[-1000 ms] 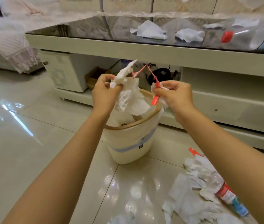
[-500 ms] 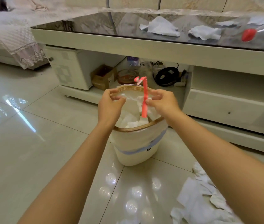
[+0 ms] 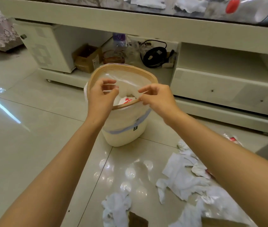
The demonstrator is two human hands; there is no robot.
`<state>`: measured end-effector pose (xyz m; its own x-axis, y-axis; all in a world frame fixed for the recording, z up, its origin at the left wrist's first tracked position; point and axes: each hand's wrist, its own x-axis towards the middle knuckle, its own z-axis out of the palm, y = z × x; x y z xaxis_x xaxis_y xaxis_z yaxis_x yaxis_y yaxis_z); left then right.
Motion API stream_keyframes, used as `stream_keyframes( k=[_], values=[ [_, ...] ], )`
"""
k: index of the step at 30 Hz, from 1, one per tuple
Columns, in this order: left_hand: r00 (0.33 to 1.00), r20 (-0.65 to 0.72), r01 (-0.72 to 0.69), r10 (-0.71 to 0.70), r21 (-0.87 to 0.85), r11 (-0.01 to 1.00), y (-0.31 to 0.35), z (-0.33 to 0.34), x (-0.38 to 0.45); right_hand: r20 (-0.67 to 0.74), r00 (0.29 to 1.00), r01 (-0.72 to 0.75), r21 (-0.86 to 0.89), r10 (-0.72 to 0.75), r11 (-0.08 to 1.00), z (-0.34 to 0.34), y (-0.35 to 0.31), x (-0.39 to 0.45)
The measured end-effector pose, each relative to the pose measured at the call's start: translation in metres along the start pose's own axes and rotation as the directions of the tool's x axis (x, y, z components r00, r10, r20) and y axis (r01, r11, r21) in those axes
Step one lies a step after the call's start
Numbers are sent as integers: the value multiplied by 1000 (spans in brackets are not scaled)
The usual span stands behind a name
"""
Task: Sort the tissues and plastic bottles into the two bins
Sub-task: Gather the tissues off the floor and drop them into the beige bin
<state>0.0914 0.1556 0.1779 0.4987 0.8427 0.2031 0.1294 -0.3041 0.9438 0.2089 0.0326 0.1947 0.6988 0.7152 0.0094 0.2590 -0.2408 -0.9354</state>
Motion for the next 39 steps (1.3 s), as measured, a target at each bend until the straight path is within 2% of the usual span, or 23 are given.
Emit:
stream_keyframes(
  k=[6,9,11,15,18,21,24,29,32,35,39],
  values=[
    [971,223,-72,85,-65,995,20,25,-45,75,990,-115,-92,122,989,-35,33,-53],
    [908,411,-59,85,-76,995,19,45,-76,74,978,-181,-139,193,974,-61,65,-81],
    [856,513,-73,67,-8,997,7,62,-98,53,969,-232,-156,242,960,-76,90,-95],
    [745,662,-54,-75,172,984,-33,99,-132,-2,961,-268,-235,275,934,-97,137,-112],
    [622,773,-240,-128,344,908,-65,123,-155,5,953,-285,-332,304,899,-109,164,-124],
    [551,796,-341,-250,489,803,-92,146,-175,21,944,-296,-393,330,871,-118,188,-136],
    [554,773,-378,-309,564,734,-112,172,-184,20,930,-326,-414,366,850,-123,212,-148],
    [584,698,-313,-415,665,679,-128,211,-187,8,911,-366,-446,412,817,-131,233,-162],
    [584,702,-358,-409,674,646,-132,221,-197,8,905,-377,-447,425,811,-134,241,-166],
    [582,730,-397,-358,640,658,-135,223,-201,-1,905,-377,-460,424,804,-138,246,-168],
    [586,730,-357,-351,622,697,-130,211,-194,-1,919,-342,-498,394,797,-141,251,-170]
  ],
)
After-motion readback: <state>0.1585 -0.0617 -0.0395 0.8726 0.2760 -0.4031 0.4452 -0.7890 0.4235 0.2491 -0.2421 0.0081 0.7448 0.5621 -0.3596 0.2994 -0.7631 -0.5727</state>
